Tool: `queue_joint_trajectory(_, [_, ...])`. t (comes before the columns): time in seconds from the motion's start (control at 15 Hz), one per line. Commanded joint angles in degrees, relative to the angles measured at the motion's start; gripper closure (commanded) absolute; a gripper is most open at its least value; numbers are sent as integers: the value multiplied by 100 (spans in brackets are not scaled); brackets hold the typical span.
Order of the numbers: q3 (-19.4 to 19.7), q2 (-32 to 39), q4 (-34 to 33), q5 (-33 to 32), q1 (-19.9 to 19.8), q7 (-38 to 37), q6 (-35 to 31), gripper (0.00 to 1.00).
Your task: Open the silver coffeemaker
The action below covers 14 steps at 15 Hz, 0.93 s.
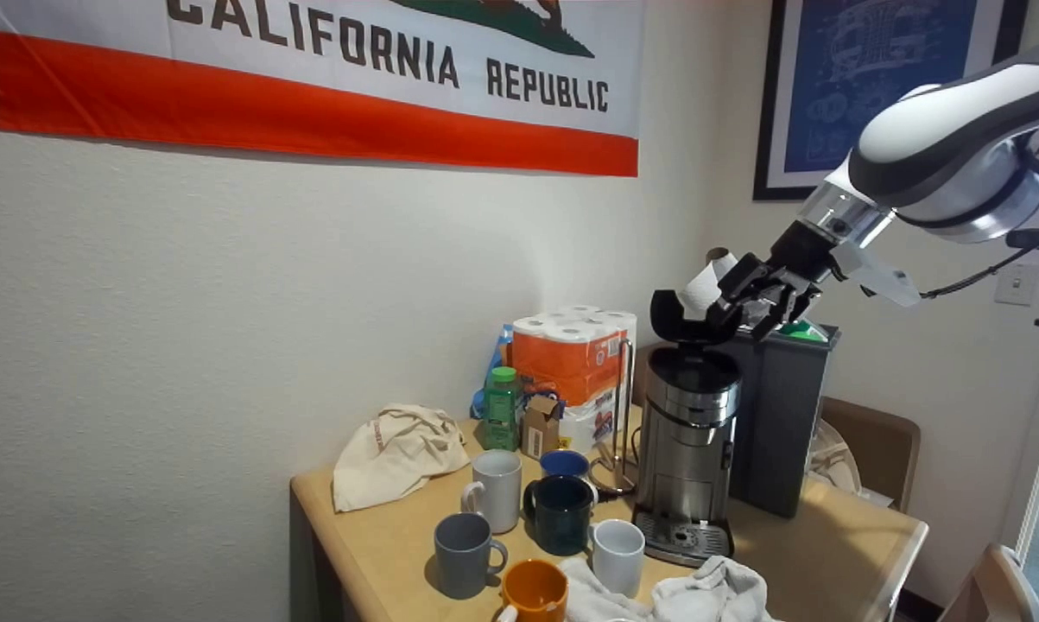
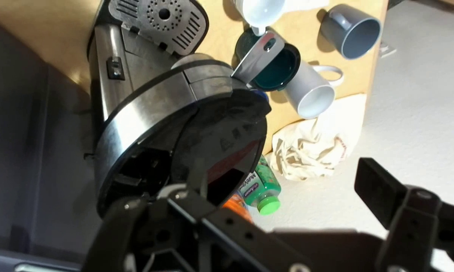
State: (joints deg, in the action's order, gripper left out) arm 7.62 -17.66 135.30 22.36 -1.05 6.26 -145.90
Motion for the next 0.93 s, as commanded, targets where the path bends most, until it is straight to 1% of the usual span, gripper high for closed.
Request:
queue_joint_trajectory(0.0, [-51, -159, -225, -416, -78, -230, 753, 0])
queue_joint_trajectory(0.13, [-82, -210, -325, -604, -92, -234, 1037, 0])
queue_joint_trajectory(0.33, [-185, -278, -392, -980, -103, -277, 1241, 0])
queue_joint_trajectory(0.53, [-293, -348, -425, -1221, -40, -279, 1475, 0])
queue_joint_trajectory(0.87, [-473, -431, -390, -1548, -31, -264, 1660, 0])
